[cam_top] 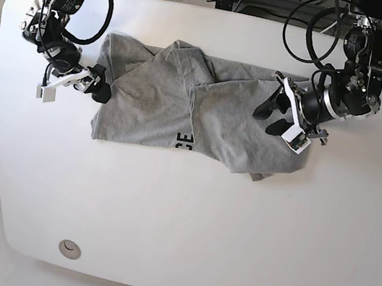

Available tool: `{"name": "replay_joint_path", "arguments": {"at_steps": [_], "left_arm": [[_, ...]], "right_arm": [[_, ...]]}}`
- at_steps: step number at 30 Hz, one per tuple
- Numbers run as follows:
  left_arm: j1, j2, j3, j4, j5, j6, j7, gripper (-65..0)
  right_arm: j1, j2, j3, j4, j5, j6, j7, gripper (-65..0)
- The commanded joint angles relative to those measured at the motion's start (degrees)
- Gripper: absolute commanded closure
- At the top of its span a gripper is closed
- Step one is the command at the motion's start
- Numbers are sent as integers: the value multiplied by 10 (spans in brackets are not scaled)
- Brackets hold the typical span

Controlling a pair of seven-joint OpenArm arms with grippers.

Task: Fold the T-shirt properly
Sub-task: 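Lower the right gripper and pinch the shirt's printed side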

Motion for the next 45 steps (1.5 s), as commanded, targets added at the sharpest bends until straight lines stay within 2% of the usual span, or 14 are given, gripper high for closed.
{"name": "replay_joint_path", "arguments": {"at_steps": [1,5,10,28,31,34,40,45], "left_arm": [[-7,-4,-2,11,-10,-1,-14,-256],[-8,-4,-2,11,-10,-1,-14,-256],[-9,-4,-2,11,-10,-1,-14,-256],[-7,-4,-3,11,-10,-1,-14,-256],[-7,-4,-3,11,-10,-1,-14,-256],[-7,-4,-3,11,-10,-1,-14,-256],[-7,-4,-3,11,-10,-1,-14,-256],[-7,-4,-3,11,-10,-1,-14,-256]], "right_arm": [[4,6,-10,8,-2,2,1,-460],[4,2,-31,8,-2,2,1,-460],[3,-19,-49,9,-2,1,1,-457],[2,-20,-105,29,-2,-4,3,-438],[2,-20,-120,34,-2,-5,3,-382],[2,-20,-136,34,-2,-5,3,-272],[3,-28,-146,34,-6,-5,3,0],[3,-27,-143,34,-6,-5,3,-1]]}}
